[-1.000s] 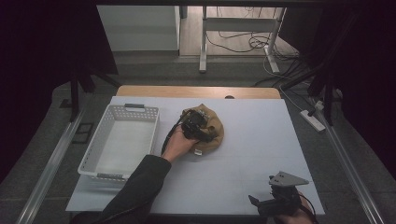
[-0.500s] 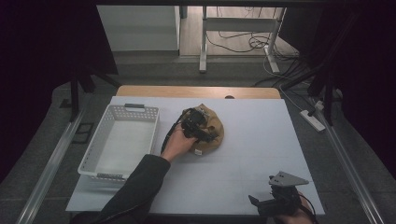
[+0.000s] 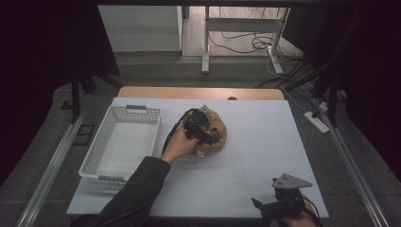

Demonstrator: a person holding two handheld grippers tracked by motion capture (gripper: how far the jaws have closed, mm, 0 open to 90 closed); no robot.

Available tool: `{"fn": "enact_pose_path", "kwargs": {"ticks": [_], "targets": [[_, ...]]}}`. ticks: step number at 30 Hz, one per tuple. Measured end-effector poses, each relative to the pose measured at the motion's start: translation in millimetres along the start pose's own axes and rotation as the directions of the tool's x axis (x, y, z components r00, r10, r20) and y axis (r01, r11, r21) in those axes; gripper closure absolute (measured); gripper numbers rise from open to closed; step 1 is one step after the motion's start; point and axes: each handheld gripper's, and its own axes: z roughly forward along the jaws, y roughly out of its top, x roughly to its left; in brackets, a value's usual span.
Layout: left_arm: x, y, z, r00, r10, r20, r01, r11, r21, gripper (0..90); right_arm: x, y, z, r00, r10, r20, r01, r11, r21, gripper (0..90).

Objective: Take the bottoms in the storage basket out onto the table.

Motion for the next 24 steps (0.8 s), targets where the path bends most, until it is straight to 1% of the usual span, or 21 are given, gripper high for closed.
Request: {"fn": "enact_pose_path", "kwargs": {"ticks": [4,8,10,11,12,15,16,24], "targets": [[-1.5,0.0,-2.5,0.9999,0.014,0.006,-0.013,0.9999,-0.006,0.2,0.1,0.0,-0.1,1.0000,-0.001,0.002,0.001,1.000,0.002,0.0],[-3.5,-0.1,-5.3,0.9991,0.042,0.005,-0.042,0.9990,-0.015,0.0,0.1,0.1,0.0,1.0000,-0.001,0.002,0.001,1.000,0.002,0.0],[-3.9,0.0,-6.6,0.9985,0.054,0.004,-0.054,0.9984,-0.014,0.0,0.1,0.1,0.1,1.0000,-0.002,0.002,0.002,1.000,0.003,0.0],[-4.5,0.1,-6.9,0.9985,0.054,0.006,-0.054,0.9984,-0.014,0.0,0.1,0.1,0.0,1.0000,-0.002,0.003,0.002,1.000,0.003,0.0],[-4.6,0.4,-7.6,0.9978,0.067,0.007,-0.067,0.9978,-0.005,0.0,0.1,0.1,0.0,1.0000,-0.001,0.002,0.001,1.000,0.002,0.0],[-6.5,0.5,-9.3,0.9959,0.090,-0.009,-0.090,0.9959,-0.006,0.0,0.1,0.1,0.0,1.0000,-0.002,0.002,0.002,1.000,0.003,0.0],[-6.9,0.6,-10.3,0.9955,0.094,-0.008,-0.094,0.9955,-0.007,0.0,0.1,0.1,0.0,1.0000,-0.002,0.002,0.002,1.000,0.003,0.0],[-9.6,0.5,-17.5,0.9956,0.093,0.017,-0.092,0.9956,-0.018,0.0,0.2,0.1,0.2,1.0000,-0.002,0.003,0.002,1.000,0.003,0.0]]}}
